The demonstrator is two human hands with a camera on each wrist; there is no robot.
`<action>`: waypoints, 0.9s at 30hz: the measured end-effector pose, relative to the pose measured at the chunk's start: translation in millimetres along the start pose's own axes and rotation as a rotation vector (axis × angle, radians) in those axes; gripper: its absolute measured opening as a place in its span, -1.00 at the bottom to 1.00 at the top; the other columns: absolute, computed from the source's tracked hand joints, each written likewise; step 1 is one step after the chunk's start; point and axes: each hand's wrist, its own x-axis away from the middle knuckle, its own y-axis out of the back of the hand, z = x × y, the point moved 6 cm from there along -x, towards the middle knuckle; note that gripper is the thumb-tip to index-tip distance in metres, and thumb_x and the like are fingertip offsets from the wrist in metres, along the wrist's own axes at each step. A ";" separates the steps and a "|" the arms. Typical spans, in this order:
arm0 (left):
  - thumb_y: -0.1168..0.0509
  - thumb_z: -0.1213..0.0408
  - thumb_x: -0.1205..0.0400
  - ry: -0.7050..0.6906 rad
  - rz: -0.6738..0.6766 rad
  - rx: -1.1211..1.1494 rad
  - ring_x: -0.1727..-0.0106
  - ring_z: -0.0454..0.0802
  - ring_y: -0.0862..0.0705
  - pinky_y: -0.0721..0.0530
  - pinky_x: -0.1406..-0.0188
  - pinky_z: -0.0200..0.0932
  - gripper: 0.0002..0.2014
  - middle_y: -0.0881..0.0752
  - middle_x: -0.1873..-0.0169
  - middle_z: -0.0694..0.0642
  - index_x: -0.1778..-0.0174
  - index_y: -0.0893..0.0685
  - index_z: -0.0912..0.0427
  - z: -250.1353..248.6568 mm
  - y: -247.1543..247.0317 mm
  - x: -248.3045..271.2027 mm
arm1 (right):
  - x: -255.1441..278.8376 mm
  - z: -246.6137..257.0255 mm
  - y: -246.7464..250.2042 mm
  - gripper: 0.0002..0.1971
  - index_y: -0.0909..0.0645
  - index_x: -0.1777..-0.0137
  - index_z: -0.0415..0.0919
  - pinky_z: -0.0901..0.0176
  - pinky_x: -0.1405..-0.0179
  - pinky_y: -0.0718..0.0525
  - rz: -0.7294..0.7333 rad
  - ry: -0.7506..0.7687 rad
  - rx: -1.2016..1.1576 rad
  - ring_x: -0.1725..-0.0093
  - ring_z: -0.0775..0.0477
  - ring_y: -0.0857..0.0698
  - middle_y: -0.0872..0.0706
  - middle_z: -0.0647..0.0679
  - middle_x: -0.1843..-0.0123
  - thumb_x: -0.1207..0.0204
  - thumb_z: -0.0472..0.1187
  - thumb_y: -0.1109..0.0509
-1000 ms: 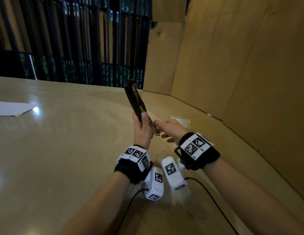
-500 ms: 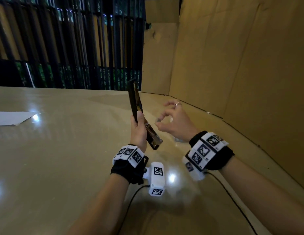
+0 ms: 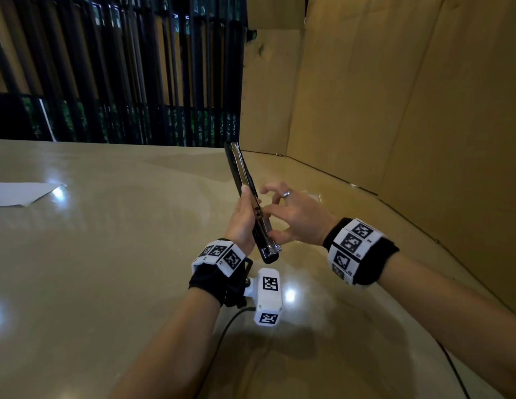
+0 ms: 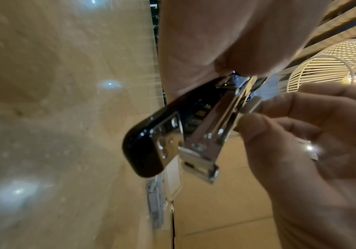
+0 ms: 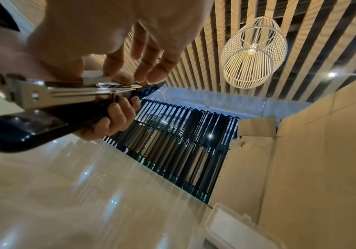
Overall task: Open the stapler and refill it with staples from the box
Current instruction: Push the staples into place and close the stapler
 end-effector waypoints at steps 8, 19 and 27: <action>0.10 -0.23 -0.66 -0.020 0.087 -0.005 0.79 -0.17 -0.38 -0.38 0.77 -0.36 -0.47 -0.33 0.54 0.07 -0.05 -0.46 0.19 1.2 -5.2 1.7 | 0.8 2.3 -5.4 -0.76 -0.70 0.31 -0.32 0.15 0.26 -0.70 0.010 0.010 -0.021 0.24 -0.14 -0.68 -0.34 -0.08 -0.18 -0.10 -0.22 -0.64; 0.11 -0.23 -0.66 0.019 0.123 -0.022 0.72 -0.16 -0.37 -0.38 0.71 -0.32 -0.44 -0.36 0.65 0.00 0.05 -0.60 0.15 2.7 -6.9 8.0 | 0.3 -2.0 -10.6 -0.76 -0.69 0.27 -0.38 0.05 0.27 -0.71 0.070 -0.037 -0.067 0.28 -0.17 -0.65 -0.62 -0.35 -0.16 -0.13 -0.27 -0.62; 0.16 -0.21 -0.68 0.034 0.170 -0.003 0.78 -0.20 -0.36 -0.37 0.76 -0.37 -0.46 -0.37 0.78 -0.10 -0.10 -0.49 0.17 4.9 -9.5 8.4 | 4.3 -5.8 -11.4 -0.73 -0.68 0.31 -0.34 0.16 0.36 -0.66 0.033 -0.047 -0.013 0.35 -0.15 -0.65 -0.67 -0.31 -0.07 -0.07 -0.24 -0.65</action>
